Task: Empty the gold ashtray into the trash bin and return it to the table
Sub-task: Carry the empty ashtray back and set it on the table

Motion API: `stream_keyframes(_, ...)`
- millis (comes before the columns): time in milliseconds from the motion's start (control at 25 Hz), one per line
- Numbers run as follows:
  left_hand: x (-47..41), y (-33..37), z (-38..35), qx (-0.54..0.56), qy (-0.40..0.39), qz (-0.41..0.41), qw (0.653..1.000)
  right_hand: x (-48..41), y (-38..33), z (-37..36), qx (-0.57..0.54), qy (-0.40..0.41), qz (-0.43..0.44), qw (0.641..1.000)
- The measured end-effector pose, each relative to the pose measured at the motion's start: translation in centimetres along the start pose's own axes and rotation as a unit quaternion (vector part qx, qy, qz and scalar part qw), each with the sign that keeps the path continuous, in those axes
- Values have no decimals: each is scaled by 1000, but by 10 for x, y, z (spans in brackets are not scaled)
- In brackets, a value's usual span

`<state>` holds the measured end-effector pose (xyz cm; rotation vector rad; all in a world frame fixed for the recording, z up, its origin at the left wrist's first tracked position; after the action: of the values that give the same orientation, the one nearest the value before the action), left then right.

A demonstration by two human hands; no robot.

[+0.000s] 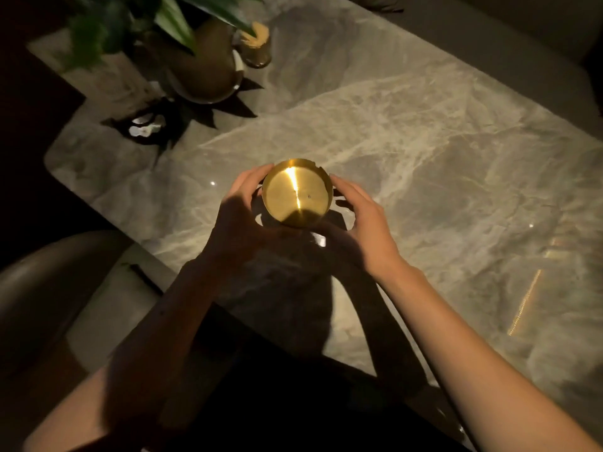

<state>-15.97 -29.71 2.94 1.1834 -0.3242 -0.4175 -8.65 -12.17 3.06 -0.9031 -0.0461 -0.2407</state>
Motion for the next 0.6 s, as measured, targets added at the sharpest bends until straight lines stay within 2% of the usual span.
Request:
stream_keyframes(160,0,-31,71,-9,33,-7,999,-36,-50,-53,19,-18,37,999)
stream_keyframes(320,11,-64,128,4,80,20,997,-62,-85,-106,23,-61,59,996)
stream_keyframes(600,17,-126,183,-2,114,71,991,-95,-107,-177,36,-104,60,992)
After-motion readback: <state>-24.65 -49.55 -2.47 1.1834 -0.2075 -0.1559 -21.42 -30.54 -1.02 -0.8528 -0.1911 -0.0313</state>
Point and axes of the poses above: each hand's wrist, its own x-axis away from the middle knuckle, its own z-axis out of the back of the hand, y = z × x, the point moved 7 cm from there along -x, towards the middle knuckle, and after that the axes turned 10 degrees about x, right-handed, at the moved point
